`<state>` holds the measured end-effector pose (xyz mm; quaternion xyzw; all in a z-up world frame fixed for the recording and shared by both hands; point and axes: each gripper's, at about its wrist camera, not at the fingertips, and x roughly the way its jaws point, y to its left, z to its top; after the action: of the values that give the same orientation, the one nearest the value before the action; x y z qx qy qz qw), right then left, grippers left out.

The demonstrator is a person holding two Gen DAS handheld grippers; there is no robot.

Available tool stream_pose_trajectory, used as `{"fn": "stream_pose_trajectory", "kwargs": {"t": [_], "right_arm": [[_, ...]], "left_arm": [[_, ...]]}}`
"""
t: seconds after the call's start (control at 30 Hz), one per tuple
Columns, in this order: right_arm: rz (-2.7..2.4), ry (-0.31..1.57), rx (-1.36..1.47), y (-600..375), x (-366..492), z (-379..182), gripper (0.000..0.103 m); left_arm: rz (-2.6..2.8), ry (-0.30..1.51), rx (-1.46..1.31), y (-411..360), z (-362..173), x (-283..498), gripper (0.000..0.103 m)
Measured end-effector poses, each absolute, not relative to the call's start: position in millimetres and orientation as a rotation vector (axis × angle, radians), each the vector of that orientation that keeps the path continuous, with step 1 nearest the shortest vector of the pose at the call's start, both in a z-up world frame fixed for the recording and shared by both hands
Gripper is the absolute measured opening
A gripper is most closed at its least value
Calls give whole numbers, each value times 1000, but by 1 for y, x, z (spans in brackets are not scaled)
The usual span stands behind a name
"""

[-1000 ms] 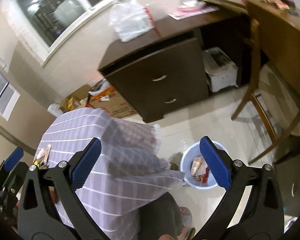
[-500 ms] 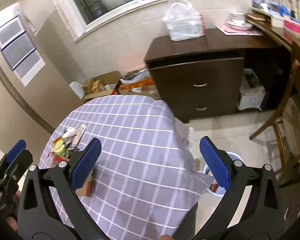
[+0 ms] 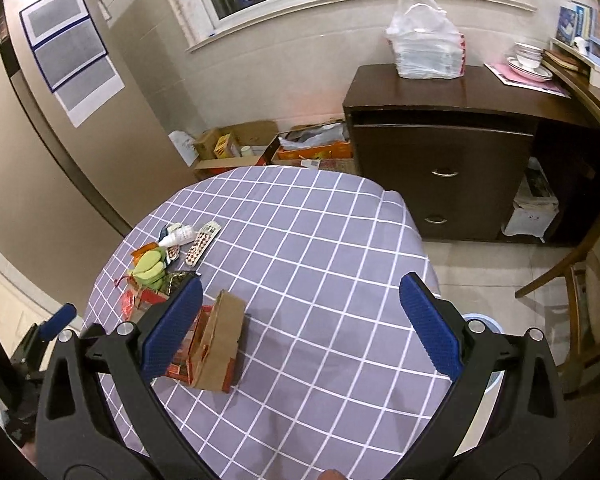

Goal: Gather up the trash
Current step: 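Return to the table and grasp the red snack box with the left gripper, then grasp the black snack wrapper with the right gripper while the left holds the red box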

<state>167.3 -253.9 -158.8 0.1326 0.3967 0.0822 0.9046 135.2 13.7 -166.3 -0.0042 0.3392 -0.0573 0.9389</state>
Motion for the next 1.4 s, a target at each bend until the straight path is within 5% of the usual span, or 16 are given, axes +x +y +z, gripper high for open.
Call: {"fn": "stream_pose_trajectory", "kwargs": {"t": [0.33, 0.43, 0.5, 0.6, 1.4], "right_arm": [[177, 838, 256, -246, 167, -163, 97], [172, 843, 256, -246, 168, -164, 97], [172, 847, 258, -247, 168, -165, 97], [175, 849, 254, -246, 169, -165, 97], [381, 997, 129, -121, 213, -223, 97]], "left_arm": [[-151, 816, 0, 11, -221, 158, 90], [-193, 870, -16, 8, -234, 167, 55], [-228, 903, -27, 7, -243, 172, 21], [-260, 880, -55, 8, -239, 166, 8], [-25, 777, -148, 135, -196, 82, 5]]}}
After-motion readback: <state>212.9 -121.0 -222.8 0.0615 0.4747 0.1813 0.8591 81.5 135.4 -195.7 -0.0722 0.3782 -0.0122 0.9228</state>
